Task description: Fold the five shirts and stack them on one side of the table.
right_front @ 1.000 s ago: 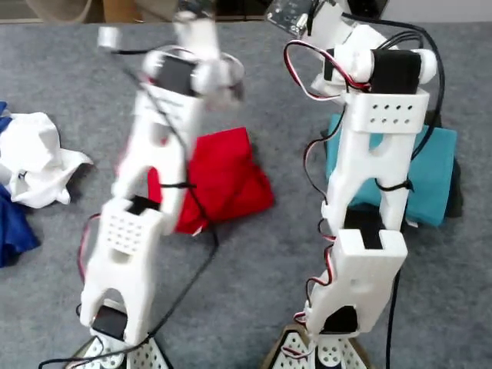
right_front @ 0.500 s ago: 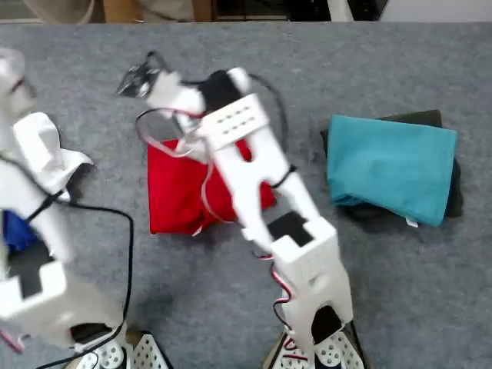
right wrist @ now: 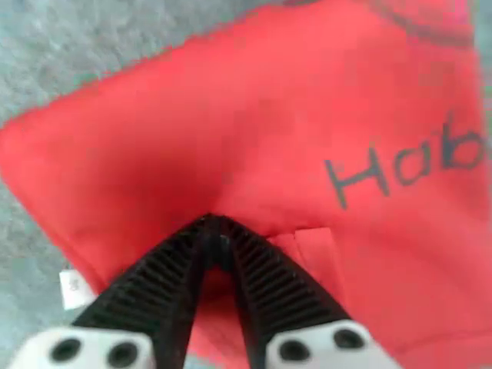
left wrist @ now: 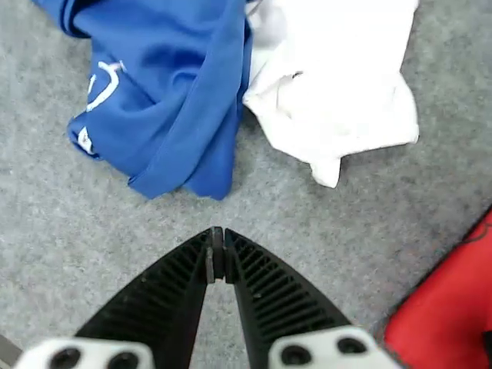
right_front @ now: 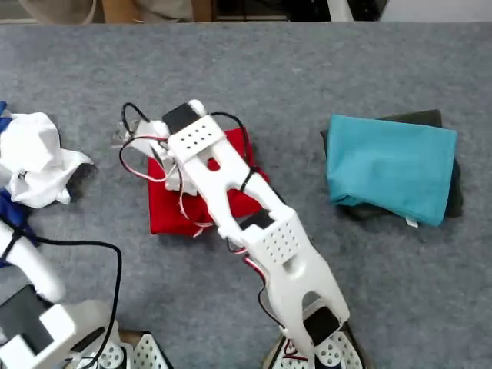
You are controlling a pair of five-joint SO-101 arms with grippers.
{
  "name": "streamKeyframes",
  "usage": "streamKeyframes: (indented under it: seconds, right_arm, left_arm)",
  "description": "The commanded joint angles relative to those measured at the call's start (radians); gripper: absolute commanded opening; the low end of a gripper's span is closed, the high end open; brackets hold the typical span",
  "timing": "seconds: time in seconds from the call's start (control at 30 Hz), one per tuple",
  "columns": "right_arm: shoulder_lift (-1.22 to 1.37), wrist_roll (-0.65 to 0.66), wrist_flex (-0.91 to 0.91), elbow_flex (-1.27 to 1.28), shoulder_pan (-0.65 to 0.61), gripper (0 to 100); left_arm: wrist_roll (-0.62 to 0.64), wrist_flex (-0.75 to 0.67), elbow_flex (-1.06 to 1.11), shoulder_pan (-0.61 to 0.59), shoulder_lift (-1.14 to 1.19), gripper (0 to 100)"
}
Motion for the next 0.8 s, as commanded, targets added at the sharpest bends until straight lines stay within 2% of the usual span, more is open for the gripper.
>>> streamKeyframes:
  seconds: [0.0,0.17,0.43,0.6,0.77]
  right_arm:
    - [-0.013,-0.003,0.068,-0.053,0.062,0.2]
    - [-0.073,0.025,0.084,0.039,0.147,0.2]
    - [-0.472,0.087,0.066,0.549,0.168,0.2]
    - [-0.67,0.14,-0.054,0.888,0.269,0.2]
    - [-0.831,0.163,-0.075,0.99,0.289,0.2]
  left_arm:
    - [-0.038,-0.015,0.017,-0.008,-0.062,2]
    - [-0.04,-0.046,0.023,-0.006,-0.074,2]
    - [-0.041,-0.057,0.021,-0.003,-0.074,2]
    - [-0.041,-0.057,0.023,-0.003,-0.067,2]
    - [-0.041,-0.057,0.023,-0.003,-0.067,2]
